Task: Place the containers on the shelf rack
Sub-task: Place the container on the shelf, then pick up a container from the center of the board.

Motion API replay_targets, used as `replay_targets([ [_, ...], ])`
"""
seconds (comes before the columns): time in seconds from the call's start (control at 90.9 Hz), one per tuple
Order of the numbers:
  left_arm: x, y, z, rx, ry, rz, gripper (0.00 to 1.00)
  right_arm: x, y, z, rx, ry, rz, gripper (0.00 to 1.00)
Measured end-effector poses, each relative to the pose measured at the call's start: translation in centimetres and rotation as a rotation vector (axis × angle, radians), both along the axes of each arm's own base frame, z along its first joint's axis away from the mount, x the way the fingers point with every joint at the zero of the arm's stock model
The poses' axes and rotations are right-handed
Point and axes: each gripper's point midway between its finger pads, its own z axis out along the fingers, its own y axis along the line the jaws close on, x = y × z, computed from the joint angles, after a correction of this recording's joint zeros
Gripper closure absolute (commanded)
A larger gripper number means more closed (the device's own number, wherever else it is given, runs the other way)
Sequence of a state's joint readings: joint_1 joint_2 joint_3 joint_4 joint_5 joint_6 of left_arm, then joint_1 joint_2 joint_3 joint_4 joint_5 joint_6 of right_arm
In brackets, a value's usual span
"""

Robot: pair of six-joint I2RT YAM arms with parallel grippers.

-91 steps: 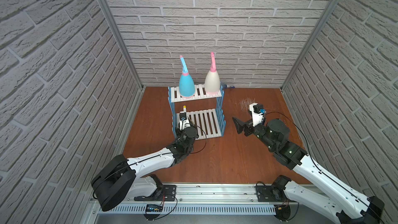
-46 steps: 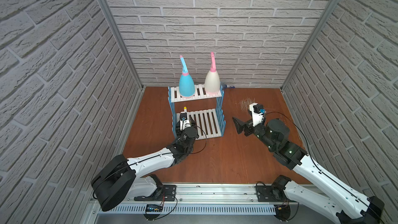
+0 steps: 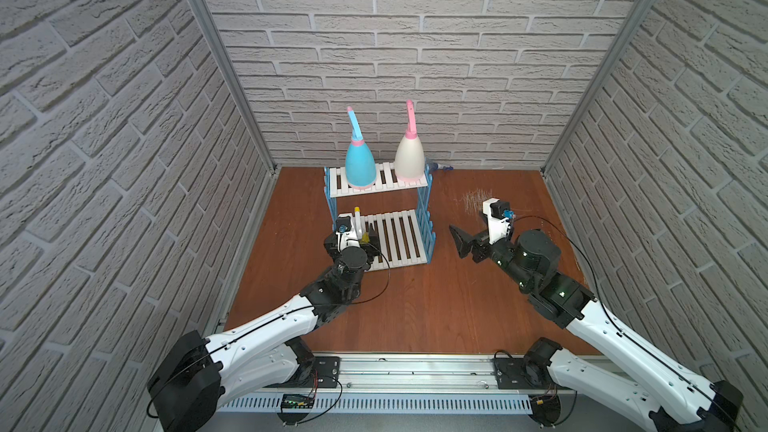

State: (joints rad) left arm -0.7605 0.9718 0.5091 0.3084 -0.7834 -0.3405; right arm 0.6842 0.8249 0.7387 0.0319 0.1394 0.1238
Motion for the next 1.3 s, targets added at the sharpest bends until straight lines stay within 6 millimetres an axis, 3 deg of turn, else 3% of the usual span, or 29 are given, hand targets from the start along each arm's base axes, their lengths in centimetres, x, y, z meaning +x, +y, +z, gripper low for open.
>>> replay_targets([
  [0.352,-1.9,1.8,6.5,-0.021,0.029,-0.131,0.03,0.1,-1.1,1.5,0.060,-0.001,-0.052,0.01],
  [0.506,-1.7,4.8,9.9,-0.033,0.061,-0.119,0.03,1.9,-3.6,4.1,0.169,0.037,-0.167,0.01],
  [0.627,-1.8,7.2,10.9,-0.033,0.092,-0.101,0.03,4.4,-6.7,4.7,0.290,0.103,-0.273,0.01],
  [0.792,-1.9,10.6,9.4,-0.056,0.162,-0.062,0.03,8.6,-9.6,1.4,0.443,0.284,-0.396,0.01],
  [0.957,-2.6,13.7,6.9,-0.101,0.183,-0.004,0.03,13.6,-10.1,-3.6,0.576,0.495,-0.472,0.04],
  [1.1,-3.4,13.1,4.8,-0.102,0.203,-0.045,0.03,18.3,-8.7,-7.0,0.667,0.632,-0.505,0.07],
  [1.298,-4.1,12.5,3.8,-0.083,0.203,-0.086,0.02,24.8,-6.9,-10.8,0.793,0.737,-0.538,0.13],
])
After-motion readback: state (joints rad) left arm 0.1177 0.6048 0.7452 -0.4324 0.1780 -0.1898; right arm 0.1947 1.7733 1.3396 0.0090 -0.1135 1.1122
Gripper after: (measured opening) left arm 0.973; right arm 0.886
